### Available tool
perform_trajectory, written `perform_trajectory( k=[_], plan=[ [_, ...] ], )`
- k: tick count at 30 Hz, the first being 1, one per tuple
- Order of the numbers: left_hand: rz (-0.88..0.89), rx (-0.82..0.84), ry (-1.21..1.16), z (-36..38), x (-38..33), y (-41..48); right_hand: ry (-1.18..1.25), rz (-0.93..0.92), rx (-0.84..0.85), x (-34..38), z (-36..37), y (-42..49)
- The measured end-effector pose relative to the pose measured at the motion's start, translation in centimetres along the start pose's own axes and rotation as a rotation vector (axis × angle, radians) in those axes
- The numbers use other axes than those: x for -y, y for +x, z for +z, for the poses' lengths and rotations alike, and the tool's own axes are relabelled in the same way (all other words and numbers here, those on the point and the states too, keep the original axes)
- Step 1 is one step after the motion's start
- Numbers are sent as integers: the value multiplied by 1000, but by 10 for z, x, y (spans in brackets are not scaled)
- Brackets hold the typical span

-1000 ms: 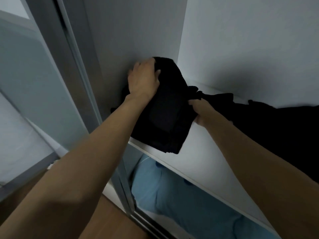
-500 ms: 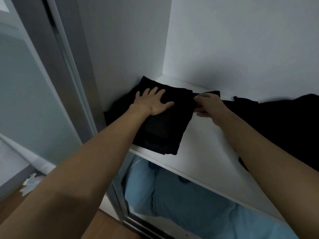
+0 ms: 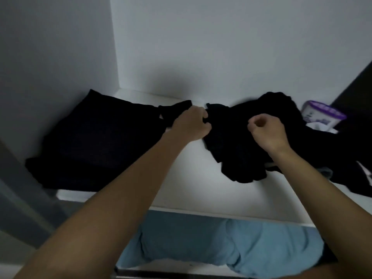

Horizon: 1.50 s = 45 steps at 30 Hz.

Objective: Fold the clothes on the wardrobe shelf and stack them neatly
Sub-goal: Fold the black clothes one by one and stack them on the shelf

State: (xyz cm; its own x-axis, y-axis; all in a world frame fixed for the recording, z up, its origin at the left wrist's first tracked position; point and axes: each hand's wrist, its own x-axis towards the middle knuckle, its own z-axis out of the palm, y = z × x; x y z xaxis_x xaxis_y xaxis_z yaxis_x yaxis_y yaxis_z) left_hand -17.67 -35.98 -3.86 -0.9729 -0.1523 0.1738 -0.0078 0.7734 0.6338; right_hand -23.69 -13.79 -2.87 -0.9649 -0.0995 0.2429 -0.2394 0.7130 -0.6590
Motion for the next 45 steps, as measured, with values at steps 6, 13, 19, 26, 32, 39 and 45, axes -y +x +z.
perform_trajectory(
  k=[6,13,19,26,32,39,45],
  plan=[
    [-46,251,-293,74,-31,21,-174,218,-24,-68,-37,-14],
    [7,54,-265,104,-55,12,-62,165,-17,-86,-38,-11],
    [225,-36,-473,71,-94,-24,236,354,62,-83,-64,-17],
    [282,393,-455,80,-136,-101,1054,575,494,-79,-98,-42],
    [-112,413,-645,111,-127,-149,1296,364,347,-83,-118,-68],
    [-435,225,-1373,120,-178,-124,1056,176,578,-113,-143,-136],
    [-543,-71,-1335,139,-221,-116,1059,271,811,-174,-153,-164]
  ],
)
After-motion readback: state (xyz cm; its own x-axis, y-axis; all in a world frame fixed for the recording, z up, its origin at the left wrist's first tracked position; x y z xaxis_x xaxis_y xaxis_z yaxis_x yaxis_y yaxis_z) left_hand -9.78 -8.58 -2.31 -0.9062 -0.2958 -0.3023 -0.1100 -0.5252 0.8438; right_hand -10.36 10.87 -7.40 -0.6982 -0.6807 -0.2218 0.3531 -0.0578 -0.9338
